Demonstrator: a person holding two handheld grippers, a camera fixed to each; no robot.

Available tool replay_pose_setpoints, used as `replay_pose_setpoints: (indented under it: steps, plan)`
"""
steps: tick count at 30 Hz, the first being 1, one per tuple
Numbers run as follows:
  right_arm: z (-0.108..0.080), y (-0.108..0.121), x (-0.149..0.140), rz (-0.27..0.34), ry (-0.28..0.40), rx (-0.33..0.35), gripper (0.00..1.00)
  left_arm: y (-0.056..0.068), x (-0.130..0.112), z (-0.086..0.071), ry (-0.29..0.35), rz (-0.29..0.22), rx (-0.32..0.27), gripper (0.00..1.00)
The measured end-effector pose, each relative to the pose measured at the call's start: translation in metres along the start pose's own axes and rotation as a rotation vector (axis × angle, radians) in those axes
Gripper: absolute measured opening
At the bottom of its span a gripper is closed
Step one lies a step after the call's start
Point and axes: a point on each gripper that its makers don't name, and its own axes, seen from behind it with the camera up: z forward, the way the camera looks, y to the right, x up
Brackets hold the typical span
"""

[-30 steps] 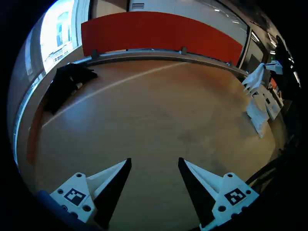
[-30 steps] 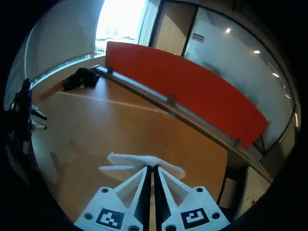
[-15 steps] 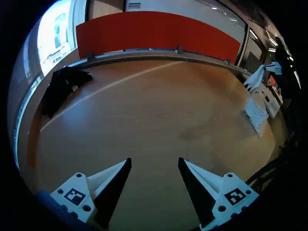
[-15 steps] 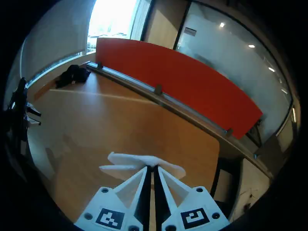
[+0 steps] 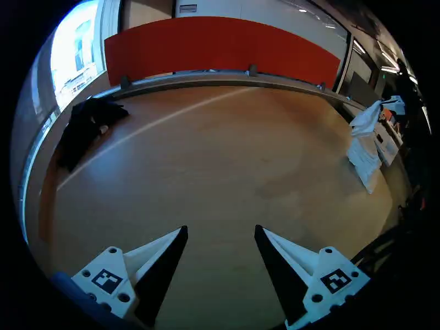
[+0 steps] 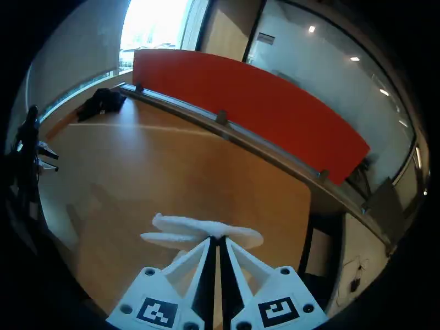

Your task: Fold towel

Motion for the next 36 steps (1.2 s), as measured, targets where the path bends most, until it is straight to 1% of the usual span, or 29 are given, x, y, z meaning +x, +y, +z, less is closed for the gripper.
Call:
replay_pose_setpoints:
  steps: [9,15,21,32,36]
  plan:
    - [-0.012,0.0,-0.048,0.049,-0.059,-0.034,0.04,0.001,-0.004,-0.002,-0.002,0.011,-0.013,0.9]
    - [-0.016,0.001,-0.084,0.099,-0.105,-0.059,0.04,0.0,-0.008,-0.004,-0.007,0.018,-0.017,0.9]
    - [-0.016,0.004,-0.116,0.14,-0.151,-0.086,0.04,-0.003,-0.011,-0.005,-0.01,0.024,-0.015,0.9]
    - [-0.01,0.004,-0.158,0.203,-0.214,-0.12,0.04,-0.007,-0.012,-0.008,-0.012,0.033,-0.01,0.9]
    - [-0.006,0.004,-0.172,0.236,-0.231,-0.127,0.04,-0.009,-0.013,-0.009,-0.014,0.035,-0.007,0.9]
